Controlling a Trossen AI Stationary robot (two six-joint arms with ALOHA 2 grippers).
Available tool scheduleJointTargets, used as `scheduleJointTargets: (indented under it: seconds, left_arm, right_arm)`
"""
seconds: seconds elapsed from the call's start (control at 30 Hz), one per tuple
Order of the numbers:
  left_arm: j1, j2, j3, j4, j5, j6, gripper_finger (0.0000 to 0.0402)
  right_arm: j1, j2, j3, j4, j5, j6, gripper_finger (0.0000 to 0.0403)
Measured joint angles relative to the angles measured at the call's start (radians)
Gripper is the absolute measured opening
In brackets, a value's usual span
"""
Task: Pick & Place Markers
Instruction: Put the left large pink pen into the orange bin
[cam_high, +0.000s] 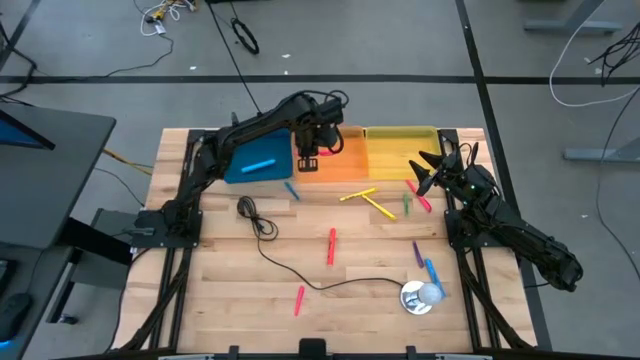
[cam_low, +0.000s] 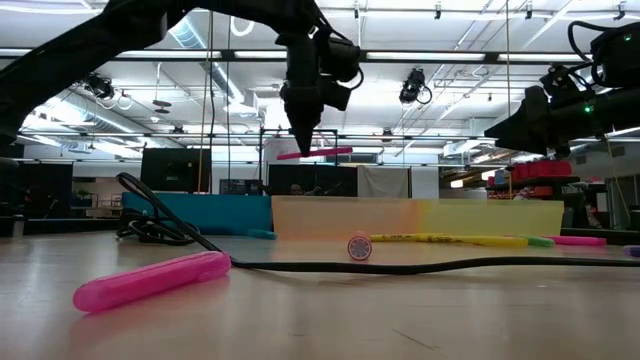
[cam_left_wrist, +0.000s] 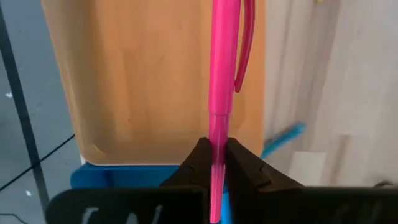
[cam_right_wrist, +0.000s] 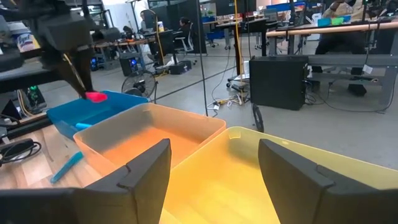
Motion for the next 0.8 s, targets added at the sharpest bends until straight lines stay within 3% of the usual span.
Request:
scheduleJointTargets:
  seconds: [0.33, 0.8]
  left_arm:
    - [0.019, 0.027, 0.002, 0.034, -0.028, 0.013, 0.0025]
    - [0.024, 0.15, -0.003, 0.107, 0.03, -0.018, 0.0025]
  right_arm:
    - [0.0, 0.0, 0.0, 0.0, 0.0, 0.0, 0.0245]
    - [0.0, 0.0, 0.0, 0.0, 0.0, 0.0, 0.0245]
